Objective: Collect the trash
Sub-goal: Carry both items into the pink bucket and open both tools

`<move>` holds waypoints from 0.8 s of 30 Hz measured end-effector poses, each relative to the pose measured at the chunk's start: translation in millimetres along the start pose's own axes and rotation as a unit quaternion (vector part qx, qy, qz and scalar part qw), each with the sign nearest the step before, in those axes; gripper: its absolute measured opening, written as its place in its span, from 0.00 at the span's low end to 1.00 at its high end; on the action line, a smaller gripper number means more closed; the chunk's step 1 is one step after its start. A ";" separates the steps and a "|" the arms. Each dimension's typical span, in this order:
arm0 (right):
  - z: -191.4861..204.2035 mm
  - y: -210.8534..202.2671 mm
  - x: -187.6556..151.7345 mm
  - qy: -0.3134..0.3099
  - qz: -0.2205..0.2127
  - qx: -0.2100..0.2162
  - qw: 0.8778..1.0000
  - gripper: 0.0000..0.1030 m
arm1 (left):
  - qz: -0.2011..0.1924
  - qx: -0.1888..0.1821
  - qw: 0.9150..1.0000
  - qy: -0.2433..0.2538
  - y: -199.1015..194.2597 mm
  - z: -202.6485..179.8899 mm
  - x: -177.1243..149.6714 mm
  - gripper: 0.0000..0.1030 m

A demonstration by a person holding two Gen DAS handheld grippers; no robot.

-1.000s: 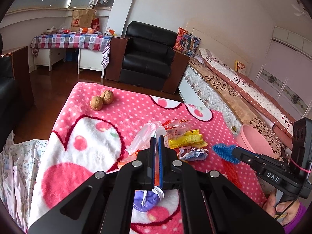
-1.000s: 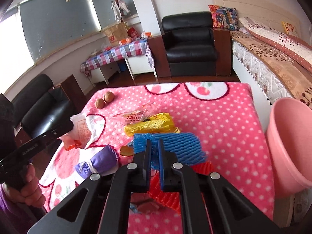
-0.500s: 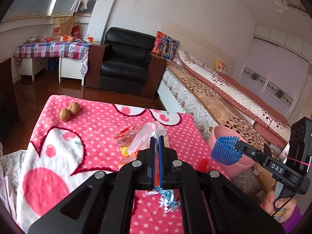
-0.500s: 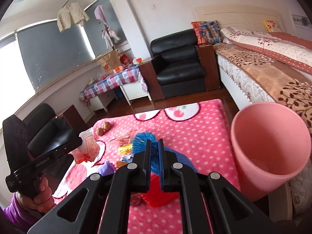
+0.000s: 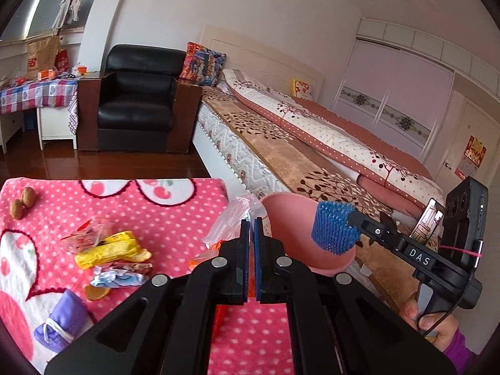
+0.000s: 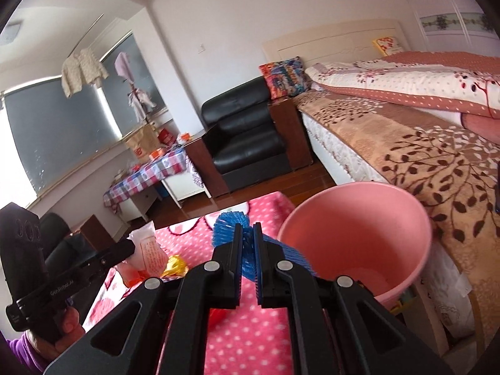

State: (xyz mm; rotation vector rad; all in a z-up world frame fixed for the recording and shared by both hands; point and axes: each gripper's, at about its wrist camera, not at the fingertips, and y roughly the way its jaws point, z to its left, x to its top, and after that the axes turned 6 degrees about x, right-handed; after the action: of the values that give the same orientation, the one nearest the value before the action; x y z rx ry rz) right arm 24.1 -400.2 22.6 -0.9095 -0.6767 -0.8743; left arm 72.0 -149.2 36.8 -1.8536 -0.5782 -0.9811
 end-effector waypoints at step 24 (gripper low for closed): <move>-99.9 29.7 -3.4 0.068 0.020 -0.033 0.997 0.06 | 0.066 -0.047 0.995 0.052 111.3 -87.8 -9.6 0.02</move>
State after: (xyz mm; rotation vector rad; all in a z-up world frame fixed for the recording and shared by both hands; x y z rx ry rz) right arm 61.5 -477.0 -37.4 -0.9112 -0.5132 -0.9194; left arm 113.7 -278.1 -6.2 -1.8847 -0.3483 -1.0246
